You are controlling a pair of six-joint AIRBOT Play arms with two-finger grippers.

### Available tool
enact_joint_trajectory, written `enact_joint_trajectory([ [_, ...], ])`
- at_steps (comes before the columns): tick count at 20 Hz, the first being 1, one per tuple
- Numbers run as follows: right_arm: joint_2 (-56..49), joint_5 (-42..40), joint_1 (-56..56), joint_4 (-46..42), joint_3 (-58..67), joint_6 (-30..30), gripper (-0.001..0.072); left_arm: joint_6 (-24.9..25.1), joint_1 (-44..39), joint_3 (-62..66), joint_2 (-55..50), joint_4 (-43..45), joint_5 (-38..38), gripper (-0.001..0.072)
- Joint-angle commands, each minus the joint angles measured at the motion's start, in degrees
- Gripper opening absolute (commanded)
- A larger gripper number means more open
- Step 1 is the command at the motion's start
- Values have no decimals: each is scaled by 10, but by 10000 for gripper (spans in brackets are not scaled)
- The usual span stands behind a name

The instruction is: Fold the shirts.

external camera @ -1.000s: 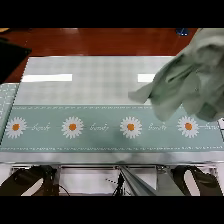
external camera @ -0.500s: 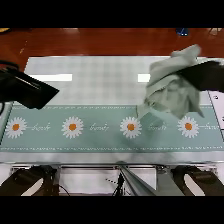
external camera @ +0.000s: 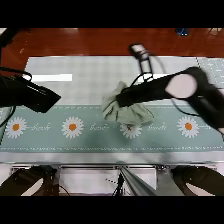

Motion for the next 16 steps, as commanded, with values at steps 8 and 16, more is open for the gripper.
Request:
enact_joint_trajectory([
  [8,-56,-5,-45,25,0,-38,536,-15,0,-205,-1,-29,68,711],
  [16,89,134,-338,-125,0,-82,535,41,84,-348,-26,-188,139,711],
])
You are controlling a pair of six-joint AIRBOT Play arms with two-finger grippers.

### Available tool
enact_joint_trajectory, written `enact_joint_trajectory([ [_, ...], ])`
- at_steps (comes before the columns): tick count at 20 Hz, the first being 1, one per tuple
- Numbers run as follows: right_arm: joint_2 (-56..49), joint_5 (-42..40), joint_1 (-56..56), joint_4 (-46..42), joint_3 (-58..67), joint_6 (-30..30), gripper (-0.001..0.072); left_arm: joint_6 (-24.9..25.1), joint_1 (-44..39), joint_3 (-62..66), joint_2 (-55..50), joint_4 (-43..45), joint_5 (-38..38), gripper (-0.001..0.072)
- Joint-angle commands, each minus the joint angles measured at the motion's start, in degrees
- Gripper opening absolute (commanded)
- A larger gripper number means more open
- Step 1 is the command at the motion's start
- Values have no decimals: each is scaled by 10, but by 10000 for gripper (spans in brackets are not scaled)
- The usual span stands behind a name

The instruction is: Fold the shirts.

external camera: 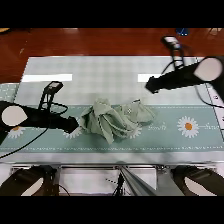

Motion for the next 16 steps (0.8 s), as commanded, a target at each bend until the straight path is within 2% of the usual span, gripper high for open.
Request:
enact_joint_trajectory([
  [1,36,57,-136,-29,0,-38,538,48,67,-52,-7,-69,22,711],
  [3,35,62,-192,5,-7,-63,543,77,110,-53,-11,-98,25,711],
  [6,35,62,-243,38,-24,-82,543,125,130,-53,-19,-222,39,711],
  [13,35,60,-252,72,-62,-87,543,130,76,-53,-102,-231,128,704],
  [15,35,61,-251,84,-63,-87,543,143,74,-53,-144,-231,139,472],
  [16,35,61,-251,93,-63,-87,543,150,74,-53,-165,-231,138,428],
])
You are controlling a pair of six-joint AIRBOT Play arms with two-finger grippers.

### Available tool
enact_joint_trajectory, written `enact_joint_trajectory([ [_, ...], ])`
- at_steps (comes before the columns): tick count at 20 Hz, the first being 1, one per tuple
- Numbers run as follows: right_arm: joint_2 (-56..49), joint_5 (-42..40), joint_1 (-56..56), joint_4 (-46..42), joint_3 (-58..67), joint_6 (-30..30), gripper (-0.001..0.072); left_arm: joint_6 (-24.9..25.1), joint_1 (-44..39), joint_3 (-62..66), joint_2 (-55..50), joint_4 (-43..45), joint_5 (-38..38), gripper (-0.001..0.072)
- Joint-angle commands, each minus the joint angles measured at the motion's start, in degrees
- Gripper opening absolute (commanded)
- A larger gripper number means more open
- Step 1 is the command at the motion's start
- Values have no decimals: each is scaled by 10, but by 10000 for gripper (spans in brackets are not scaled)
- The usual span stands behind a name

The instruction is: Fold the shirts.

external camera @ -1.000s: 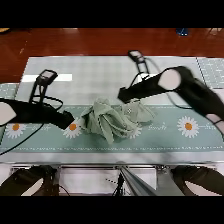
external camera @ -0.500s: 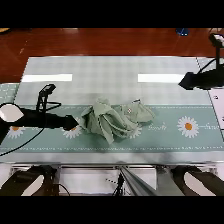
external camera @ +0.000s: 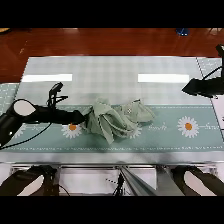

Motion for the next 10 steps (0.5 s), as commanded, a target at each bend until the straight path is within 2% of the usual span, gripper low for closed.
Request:
enact_joint_trajectory([
  [1,0,2,-2,33,-6,-2,543,18,-5,0,-72,-7,21,427],
  [2,0,2,-1,45,-10,-3,543,18,-5,0,-90,-7,21,405],
  [3,0,2,-1,62,-20,-7,543,18,-5,0,-101,-7,21,228],
  [4,0,2,-1,81,-35,-16,543,21,-5,0,-106,-7,21,106],
  [5,0,-1,-1,101,-56,-23,543,24,-5,0,-104,-7,21,37],
  [8,0,-24,11,169,-132,-42,543,43,-5,7,-92,-7,16,34],
  [10,0,-65,47,185,-170,-45,543,50,-3,12,-84,-5,4,34],
])
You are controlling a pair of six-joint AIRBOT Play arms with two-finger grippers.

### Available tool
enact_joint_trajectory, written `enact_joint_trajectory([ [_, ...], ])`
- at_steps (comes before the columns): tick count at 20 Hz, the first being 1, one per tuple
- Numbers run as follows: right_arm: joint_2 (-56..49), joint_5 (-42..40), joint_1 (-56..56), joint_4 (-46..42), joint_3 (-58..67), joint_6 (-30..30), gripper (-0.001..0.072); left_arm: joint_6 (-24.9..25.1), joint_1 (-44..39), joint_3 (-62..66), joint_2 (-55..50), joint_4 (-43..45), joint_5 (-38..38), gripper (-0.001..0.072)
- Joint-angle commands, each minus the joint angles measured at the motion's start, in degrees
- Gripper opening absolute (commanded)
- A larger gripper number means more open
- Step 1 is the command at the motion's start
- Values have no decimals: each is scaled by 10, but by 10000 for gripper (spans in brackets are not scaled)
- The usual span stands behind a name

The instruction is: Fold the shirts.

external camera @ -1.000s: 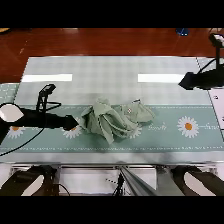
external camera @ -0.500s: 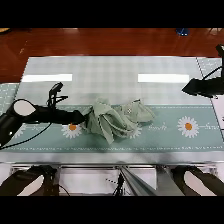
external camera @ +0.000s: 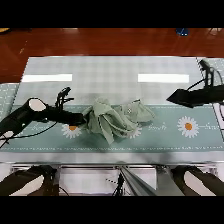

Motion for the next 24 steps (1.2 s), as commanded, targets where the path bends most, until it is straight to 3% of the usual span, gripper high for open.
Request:
enact_joint_trajectory([
  [1,0,-78,55,57,-70,-13,543,19,2,8,9,2,-18,34],
  [7,-93,-259,185,158,-80,-6,542,19,2,12,28,7,-34,34],
  [11,-154,-326,234,238,-80,-29,540,19,2,12,35,7,-42,34],
  [15,-178,-383,268,264,-80,-29,508,19,2,12,36,6,-42,34],
  [16,-182,-394,273,273,-80,-28,421,21,2,12,36,6,-42,34],
  [19,-184,-420,273,285,-78,-27,62,45,5,12,37,7,-41,34],
  [20,-184,-426,272,285,-76,-27,31,49,11,12,39,6,-41,33],
  [24,-160,-402,256,265,-44,-39,30,51,76,50,79,18,-66,33],
])
